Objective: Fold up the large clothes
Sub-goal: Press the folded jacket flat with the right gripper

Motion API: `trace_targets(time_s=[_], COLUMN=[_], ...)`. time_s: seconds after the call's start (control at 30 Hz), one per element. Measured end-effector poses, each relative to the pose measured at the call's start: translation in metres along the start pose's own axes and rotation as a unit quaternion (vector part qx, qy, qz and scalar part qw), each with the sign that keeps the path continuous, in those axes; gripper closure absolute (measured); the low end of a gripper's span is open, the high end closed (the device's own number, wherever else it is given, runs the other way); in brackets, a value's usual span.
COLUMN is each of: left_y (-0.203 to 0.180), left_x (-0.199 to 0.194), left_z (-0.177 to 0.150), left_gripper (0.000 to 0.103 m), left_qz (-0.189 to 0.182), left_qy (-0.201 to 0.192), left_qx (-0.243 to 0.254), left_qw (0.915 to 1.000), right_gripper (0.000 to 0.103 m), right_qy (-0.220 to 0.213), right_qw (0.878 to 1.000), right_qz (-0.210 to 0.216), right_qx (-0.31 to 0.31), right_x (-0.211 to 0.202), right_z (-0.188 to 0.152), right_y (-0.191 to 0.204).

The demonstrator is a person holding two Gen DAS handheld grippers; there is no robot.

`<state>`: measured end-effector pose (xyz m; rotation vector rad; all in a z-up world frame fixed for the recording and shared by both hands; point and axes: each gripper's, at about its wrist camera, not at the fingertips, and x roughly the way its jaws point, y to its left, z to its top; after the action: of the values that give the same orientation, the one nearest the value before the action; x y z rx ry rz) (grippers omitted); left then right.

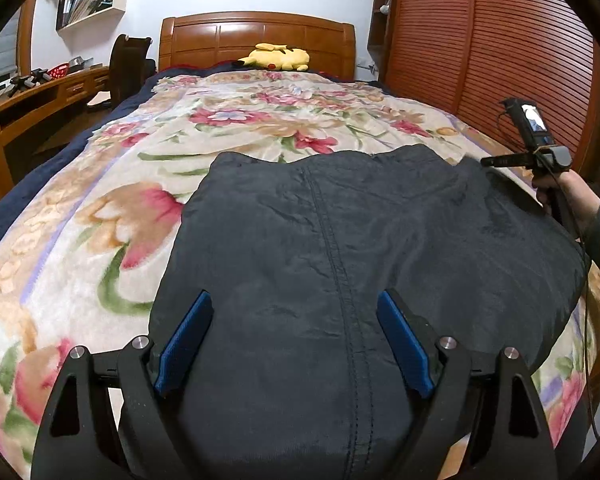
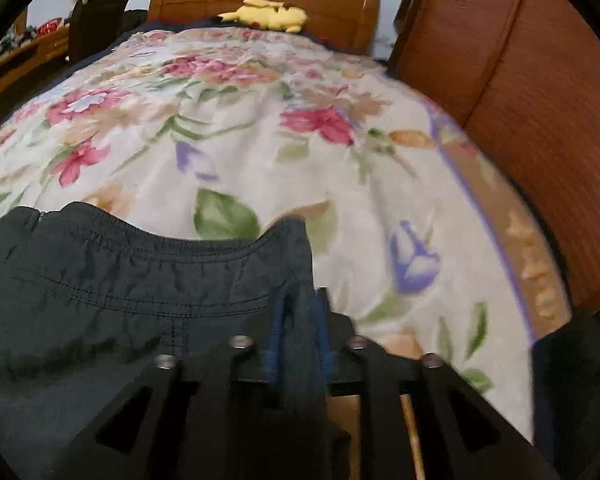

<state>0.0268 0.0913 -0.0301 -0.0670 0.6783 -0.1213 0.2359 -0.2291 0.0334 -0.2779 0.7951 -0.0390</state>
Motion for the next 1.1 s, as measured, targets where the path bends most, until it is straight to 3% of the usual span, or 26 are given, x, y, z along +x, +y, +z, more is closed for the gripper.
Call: trace_targets(time_s=[0.03, 0.1, 0.23, 0.37, 0.57, 0.67, 0.77, 0.83, 1.0, 1.1], left_y=[-0.001, -0.002, -0.004, -0.004, -0.004, -0.005, -0.005, -0.005, -0.005, -0.006], left_x=[0.000, 0.000, -0.002, -0.003, -0.004, -0.004, -0.005, -0.005, -0.005, -0.005], left_z=[0.000, 0.000, 0.000, 0.000, -0.001, 0.000, -0.001, 0.000, 0.000, 0.000], left_gripper=[0.017, 0.017, 0.017, 0.017, 0.017, 0.017, 0.017, 0.017, 0.017, 0.017], left_qz=[0.001, 0.004, 0.007, 0.007, 0.006, 0.005, 0.005, 0.005, 0.005, 0.008], left_qy=[0.000, -0.001, -0.004, -0.005, -0.005, -0.006, -0.006, -0.006, -0.006, -0.006], left_qx=[0.001, 0.004, 0.008, 0.007, 0.007, 0.009, 0.009, 0.009, 0.009, 0.010], left_qw=[1.0000, 1.0000, 0.9999, 0.9999, 0.9999, 0.9999, 0.9999, 0.9999, 0.9999, 0.9999], right_gripper=[0.060, 0.047, 0.046, 0.046, 0.046, 0.046, 0.066, 0.090, 0.101, 0.103], right_qy=[-0.009, -0.033, -0.043, -0.030, 0.049, 0.046, 0.021, 0.014, 0.022, 0.002], right_qw=[1.000, 0.999, 0.991, 0.973, 0.963, 0.964, 0.970, 0.976, 0.974, 0.974], right_qz=[0.006, 0.040, 0.121, 0.208, 0.205, 0.186, 0.161, 0.144, 0.158, 0.148], right_qx=[-0.003, -0.006, -0.043, -0.092, -0.170, -0.182, -0.179, -0.165, -0.158, -0.170], right_x=[-0.006, -0.025, -0.054, -0.070, -0.042, -0.029, -0.020, -0.005, 0.016, 0.016], right_z=[0.003, 0.007, 0.004, -0.006, -0.022, -0.017, -0.003, 0.001, 0.002, 0.006], right_y=[0.004, 0.017, 0.054, 0.106, 0.174, 0.196, 0.205, 0.210, 0.221, 0.224])
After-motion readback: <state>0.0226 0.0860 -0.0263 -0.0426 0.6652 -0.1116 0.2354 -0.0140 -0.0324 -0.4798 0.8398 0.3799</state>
